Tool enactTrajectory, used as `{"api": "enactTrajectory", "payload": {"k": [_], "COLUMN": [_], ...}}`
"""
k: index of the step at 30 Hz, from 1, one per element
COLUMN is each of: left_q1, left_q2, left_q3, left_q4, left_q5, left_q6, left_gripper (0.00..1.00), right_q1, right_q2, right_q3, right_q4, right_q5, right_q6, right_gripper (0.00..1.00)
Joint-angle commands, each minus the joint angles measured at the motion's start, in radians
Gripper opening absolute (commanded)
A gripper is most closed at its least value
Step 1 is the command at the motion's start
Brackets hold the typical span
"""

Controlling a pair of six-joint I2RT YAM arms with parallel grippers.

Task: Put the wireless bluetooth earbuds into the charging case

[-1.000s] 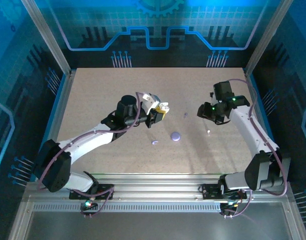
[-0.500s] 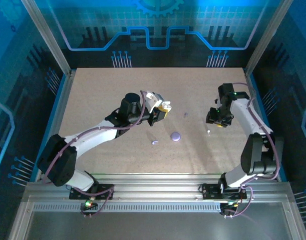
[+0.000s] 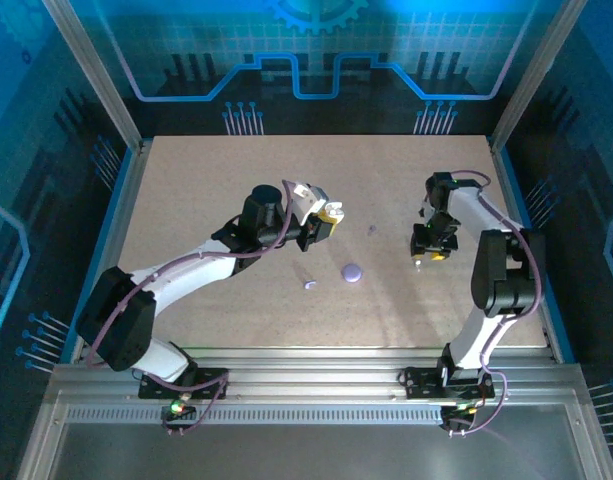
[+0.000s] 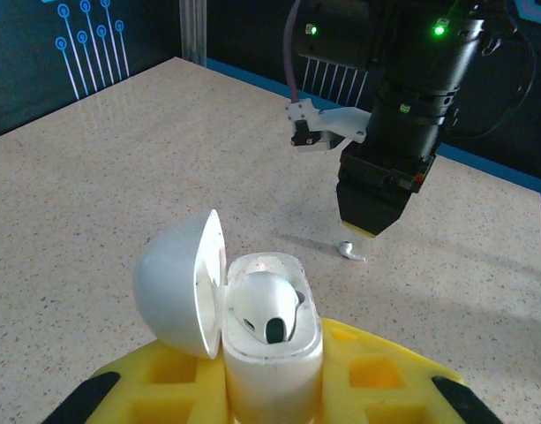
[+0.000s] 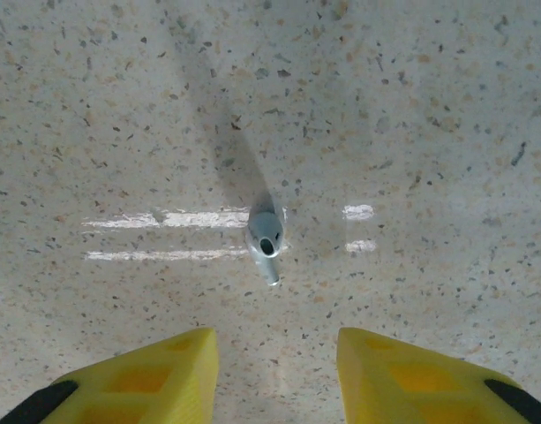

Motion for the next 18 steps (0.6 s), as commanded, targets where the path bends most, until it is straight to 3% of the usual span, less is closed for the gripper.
{"api": "enactTrajectory", "payload": {"k": [1,18], "left_q1": [0.001,0.001], "left_q2": [0.011,0.019], "left_q3": [0.019,0.023], "left_q4": [0.01,-0.006], "left_q5": [-0.006,-0.02], "left_q6": [0.005,0.012], "left_gripper": [0.2,0.21], "right_q1": [0.003,0.059], "right_q2": [0.051,0.175], "right_q3": [0.044,0.092], "right_q4": [-0.036,-0.038], "right_q5": [0.023,0.054], "right_q6": [-0.062,-0.154], "right_gripper": [0.39,0.39]}}
